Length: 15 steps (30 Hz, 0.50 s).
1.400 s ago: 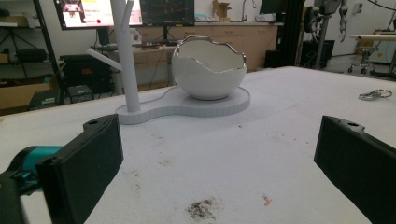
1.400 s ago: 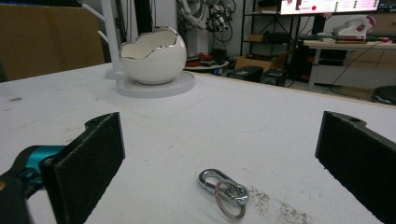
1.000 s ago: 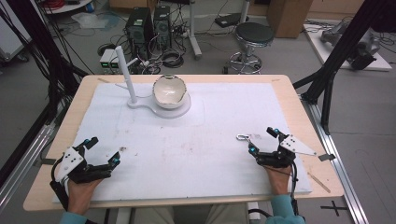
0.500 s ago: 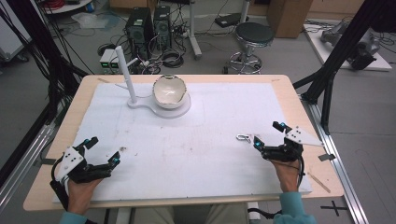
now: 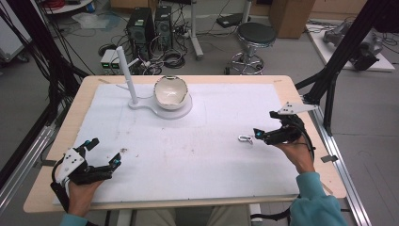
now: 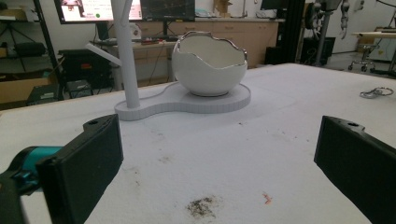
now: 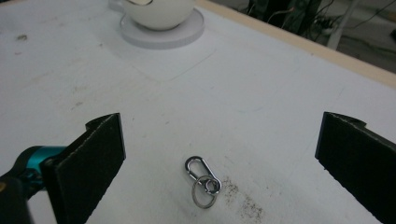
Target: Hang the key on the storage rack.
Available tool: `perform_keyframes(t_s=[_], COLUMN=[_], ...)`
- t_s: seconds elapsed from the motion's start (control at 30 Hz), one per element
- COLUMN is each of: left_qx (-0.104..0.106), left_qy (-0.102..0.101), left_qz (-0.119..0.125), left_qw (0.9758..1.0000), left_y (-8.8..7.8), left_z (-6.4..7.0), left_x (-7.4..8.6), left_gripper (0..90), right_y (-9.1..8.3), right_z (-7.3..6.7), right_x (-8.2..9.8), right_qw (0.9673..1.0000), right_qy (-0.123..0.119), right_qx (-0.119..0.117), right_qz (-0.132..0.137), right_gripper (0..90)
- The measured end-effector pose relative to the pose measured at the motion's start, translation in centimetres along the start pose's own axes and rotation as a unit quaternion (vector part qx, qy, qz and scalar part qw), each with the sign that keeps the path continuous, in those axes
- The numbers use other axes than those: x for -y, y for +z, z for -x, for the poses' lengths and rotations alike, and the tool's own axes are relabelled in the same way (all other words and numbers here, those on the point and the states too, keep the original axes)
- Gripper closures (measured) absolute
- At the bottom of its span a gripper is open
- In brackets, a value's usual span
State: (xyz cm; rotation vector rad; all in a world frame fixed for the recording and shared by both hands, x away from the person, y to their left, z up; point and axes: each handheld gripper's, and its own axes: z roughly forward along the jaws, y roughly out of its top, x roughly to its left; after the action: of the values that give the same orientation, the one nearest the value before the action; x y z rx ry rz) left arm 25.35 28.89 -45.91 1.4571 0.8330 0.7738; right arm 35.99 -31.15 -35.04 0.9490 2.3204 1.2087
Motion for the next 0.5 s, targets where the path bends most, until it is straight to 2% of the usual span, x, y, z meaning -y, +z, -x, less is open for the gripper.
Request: perform_keyframes(t_s=[0.03,0.07,0.1,0.17,0.2,0.33,0.43,0.47,0.5], left_qx=[0.0,0.0,0.001,0.0,0.001,0.002,0.002,0.002,0.001], left_qy=[0.0,-0.001,-0.001,-0.001,0.0,0.0,0.0,-0.001,0.0], left_qz=[0.0,0.0,0.0,0.0,0.0,0.0,0.001,0.001,0.001], left_qw=[1.0,1.0,1.0,1.0,1.0,1.0,1.0,1.0,1.0], left_y=[0.0,0.0,0.0,0.0,0.0,0.0,0.0,0.0,0.0], left_z=[0.0,0.0,0.0,0.0,0.0,0.0,0.0,0.0,0.0], left_x=[0.0,0.0,0.0,0.0,0.0,0.0,0.0,0.0,0.0], left_gripper=[1.7,1.7,1.7,1.7,1.8,1.7,1.7,1.8,1.7], right_y=[0.0,0.6,0.8,1.0,1.6,2.8,3.7,3.7,4.2], right_z=[0.0,0.1,0.1,0.1,0.1,0.4,0.6,0.6,0.6], right_x=[0.0,-0.5,-0.6,-0.8,-1.0,-1.0,-0.8,-0.8,-0.6], right_qw=[1.0,0.9994,0.9989,0.9984,0.9971,0.993,0.9891,0.9891,0.9859], right_qy=[0.0,-0.009,-0.012,-0.016,-0.017,-0.02,-0.023,-0.023,-0.025], right_qx=[0.0,-0.004,-0.005,-0.004,-0.005,-0.007,-0.01,-0.01,-0.011], right_qz=[0.0,-0.032,-0.044,-0.054,-0.074,-0.117,-0.145,-0.145,-0.165], right_gripper=[0.7,0.7,0.7,0.7,0.7,0.7,0.7,0.7,0.7])
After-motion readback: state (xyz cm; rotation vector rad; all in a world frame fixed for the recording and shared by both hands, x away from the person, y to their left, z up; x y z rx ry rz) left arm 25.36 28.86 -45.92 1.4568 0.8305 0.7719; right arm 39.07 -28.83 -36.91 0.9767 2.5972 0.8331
